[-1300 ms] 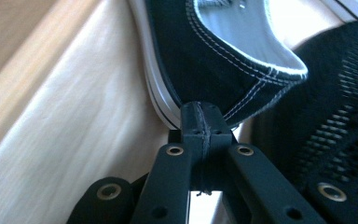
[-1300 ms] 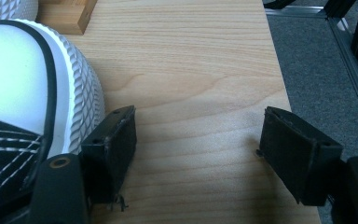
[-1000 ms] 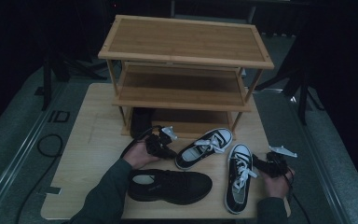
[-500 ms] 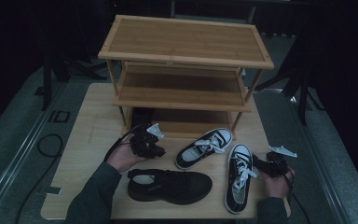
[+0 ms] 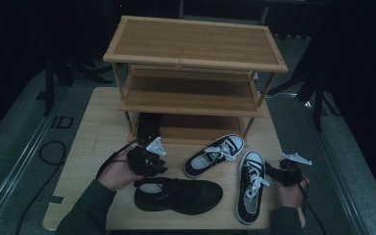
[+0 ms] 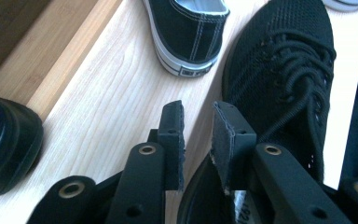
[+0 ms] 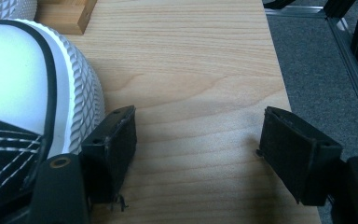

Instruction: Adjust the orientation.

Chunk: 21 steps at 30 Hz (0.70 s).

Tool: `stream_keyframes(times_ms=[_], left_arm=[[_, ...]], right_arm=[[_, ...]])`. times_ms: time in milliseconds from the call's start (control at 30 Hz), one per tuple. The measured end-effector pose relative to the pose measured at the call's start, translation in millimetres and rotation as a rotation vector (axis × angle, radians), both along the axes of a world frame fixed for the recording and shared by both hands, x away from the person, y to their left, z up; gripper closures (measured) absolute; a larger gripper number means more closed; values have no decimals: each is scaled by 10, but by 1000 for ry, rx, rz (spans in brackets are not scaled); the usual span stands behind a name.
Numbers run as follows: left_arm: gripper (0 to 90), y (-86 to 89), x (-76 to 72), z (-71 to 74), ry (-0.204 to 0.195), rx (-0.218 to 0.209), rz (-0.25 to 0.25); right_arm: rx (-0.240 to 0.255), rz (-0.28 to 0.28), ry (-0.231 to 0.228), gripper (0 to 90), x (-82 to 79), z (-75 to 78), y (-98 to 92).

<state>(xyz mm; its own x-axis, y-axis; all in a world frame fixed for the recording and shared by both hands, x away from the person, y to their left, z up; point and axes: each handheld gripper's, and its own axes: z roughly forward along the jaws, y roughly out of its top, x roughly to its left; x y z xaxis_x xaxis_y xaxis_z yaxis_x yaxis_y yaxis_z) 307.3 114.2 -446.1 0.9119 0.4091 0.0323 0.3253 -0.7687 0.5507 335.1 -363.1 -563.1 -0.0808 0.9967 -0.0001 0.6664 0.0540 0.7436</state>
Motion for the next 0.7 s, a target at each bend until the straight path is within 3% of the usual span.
stream_keyframes(times_ms=[333,467,700], left_arm=[[705,75,-186,59,-2,4,-39],[741,62,-207,12,8,29,-52],[753,-107,-184,-113,15,123,-89]], right_arm=[[0,0,0,270,0,0,0],[0,0,0,271,0,0,0],[0,-1,0,270,-1,0,1]])
